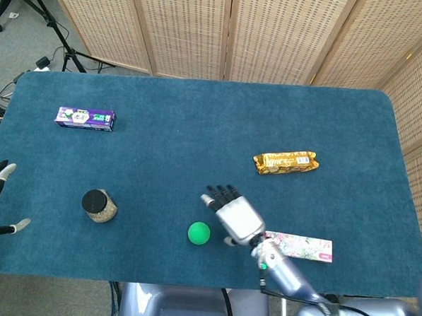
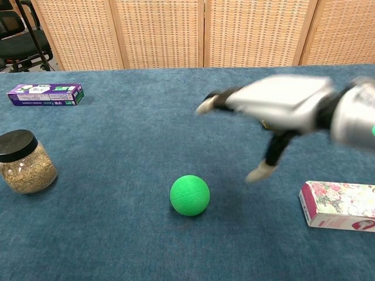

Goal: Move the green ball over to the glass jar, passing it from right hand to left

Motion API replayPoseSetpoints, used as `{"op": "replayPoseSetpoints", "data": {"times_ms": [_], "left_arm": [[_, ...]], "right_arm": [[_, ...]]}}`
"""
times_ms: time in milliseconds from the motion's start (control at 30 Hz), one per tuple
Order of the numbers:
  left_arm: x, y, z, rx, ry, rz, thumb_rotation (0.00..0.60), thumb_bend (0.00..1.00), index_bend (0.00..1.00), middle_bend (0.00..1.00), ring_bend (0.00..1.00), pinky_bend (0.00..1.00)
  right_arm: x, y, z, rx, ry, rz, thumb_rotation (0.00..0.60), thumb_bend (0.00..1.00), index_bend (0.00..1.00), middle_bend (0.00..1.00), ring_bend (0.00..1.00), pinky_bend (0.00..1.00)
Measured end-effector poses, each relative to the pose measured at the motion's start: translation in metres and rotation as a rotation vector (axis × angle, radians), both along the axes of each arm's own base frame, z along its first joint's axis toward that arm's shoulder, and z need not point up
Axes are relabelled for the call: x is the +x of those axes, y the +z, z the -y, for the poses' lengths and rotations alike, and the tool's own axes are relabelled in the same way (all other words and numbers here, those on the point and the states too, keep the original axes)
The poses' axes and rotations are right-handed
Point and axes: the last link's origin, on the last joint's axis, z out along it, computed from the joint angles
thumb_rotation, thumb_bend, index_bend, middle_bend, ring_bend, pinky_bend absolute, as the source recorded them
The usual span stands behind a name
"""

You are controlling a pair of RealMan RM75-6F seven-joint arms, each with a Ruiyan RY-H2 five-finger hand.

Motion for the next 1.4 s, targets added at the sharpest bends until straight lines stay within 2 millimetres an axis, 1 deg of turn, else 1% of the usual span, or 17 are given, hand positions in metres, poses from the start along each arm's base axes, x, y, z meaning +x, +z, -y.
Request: {"op": "replayPoseSetpoints", "data": {"times_ms": [100,133,200,267,367,400,500,633,800,933,967,1033,1167,1267,1333,1400], "left_arm": [[0.006,-0.003,-0.002,0.010,-0.072,0.001,0.600,0.00,0.00,0.00,0.00,0.00],[0.008,-0.004,-0.003,0.010,-0.097,0.001,0.600,0.00,0.00,0.00,0.00,0.00],[0.013,-0.008,-0.004,0.006,-0.160,0.001,0.600,0.00,0.00,0.00,0.00,0.00],[0.021,-0.012,-0.007,-0.006,-0.230,-0.004,0.600,0.00,0.00,0.00,0.00,0.00],[0.035,-0.020,-0.010,-0.059,-0.340,-0.005,0.600,0.00,0.00,0.00,0.00,0.00],[0.041,-0.023,-0.011,-0.082,-0.376,-0.006,0.600,0.00,0.00,0.00,0.00,0.00],[0.061,-0.035,-0.017,-0.158,-0.491,-0.037,0.600,0.00,0.00,0.00,0.00,0.00],[0.084,-0.054,-0.023,-0.231,-0.575,-0.105,0.600,0.00,0.00,0.00,0.00,0.00],[0.118,-0.088,-0.034,-0.345,-0.657,-0.165,0.600,0.00,0.00,0.00,0.00,0.00],[0.143,-0.118,-0.040,-0.410,-0.698,-0.248,0.600,0.00,0.00,0.00,0.00,0.00],[0.153,-0.132,-0.043,-0.441,-0.705,-0.268,0.600,0.00,0.00,0.00,0.00,0.00],[0.164,-0.147,-0.045,-0.473,-0.711,-0.276,0.600,0.00,0.00,0.00,0.00,0.00],[0.198,-0.187,-0.049,-0.527,-0.745,-0.265,0.600,0.00,0.00,0.00,0.00,0.00],[0.218,-0.212,-0.050,-0.549,-0.756,-0.257,0.600,0.00,0.00,0.00,0.00,0.00],[0.229,-0.227,-0.051,-0.555,-0.758,-0.258,0.600,0.00,0.00,0.00,0.00,0.00],[0.238,-0.237,-0.053,-0.555,-0.760,-0.261,0.600,0.00,0.00,0.00,0.00,0.00]], "right_arm": [[-0.019,0.037,0.001,-0.118,0.039,-0.021,0.600,0.00,0.00,0.00,0.00,0.02],[-0.025,0.046,-0.001,-0.151,0.049,-0.018,0.600,0.00,0.00,0.00,0.00,0.00],[-0.041,0.068,-0.006,-0.222,0.062,0.003,0.600,0.00,0.00,0.00,0.00,0.00],[-0.057,0.084,-0.011,-0.270,0.049,0.038,0.600,0.00,0.00,0.00,0.00,0.00],[-0.093,0.113,-0.020,-0.369,-0.032,0.100,0.600,0.00,0.00,0.00,0.00,0.00],[-0.109,0.123,-0.025,-0.409,-0.071,0.123,0.600,0.00,0.00,0.00,0.00,0.00],[-0.134,0.139,-0.034,-0.456,-0.142,0.191,0.600,0.00,0.00,0.00,0.00,0.00],[-0.161,0.149,-0.044,-0.467,-0.219,0.280,0.600,0.00,0.00,0.00,0.00,0.00],[-0.185,0.161,-0.057,-0.484,-0.263,0.370,0.600,0.00,0.00,0.00,0.00,0.00],[-0.190,0.168,-0.062,-0.479,-0.246,0.404,0.600,0.00,0.00,0.00,0.00,0.00],[-0.190,0.170,-0.063,-0.477,-0.243,0.408,0.600,0.00,0.00,0.00,0.00,0.00],[-0.190,0.171,-0.063,-0.470,-0.241,0.418,0.600,0.00,0.00,0.00,0.00,0.00],[-0.192,0.172,-0.062,-0.451,-0.248,0.426,0.600,0.00,0.00,0.00,0.00,0.00],[-0.194,0.172,-0.061,-0.439,-0.257,0.424,0.600,0.00,0.00,0.00,0.00,0.00],[-0.194,0.172,-0.060,-0.436,-0.261,0.426,0.600,0.00,0.00,0.00,0.00,0.00],[-0.195,0.173,-0.060,-0.435,-0.263,0.427,0.600,0.00,0.00,0.00,0.00,0.00]]}}
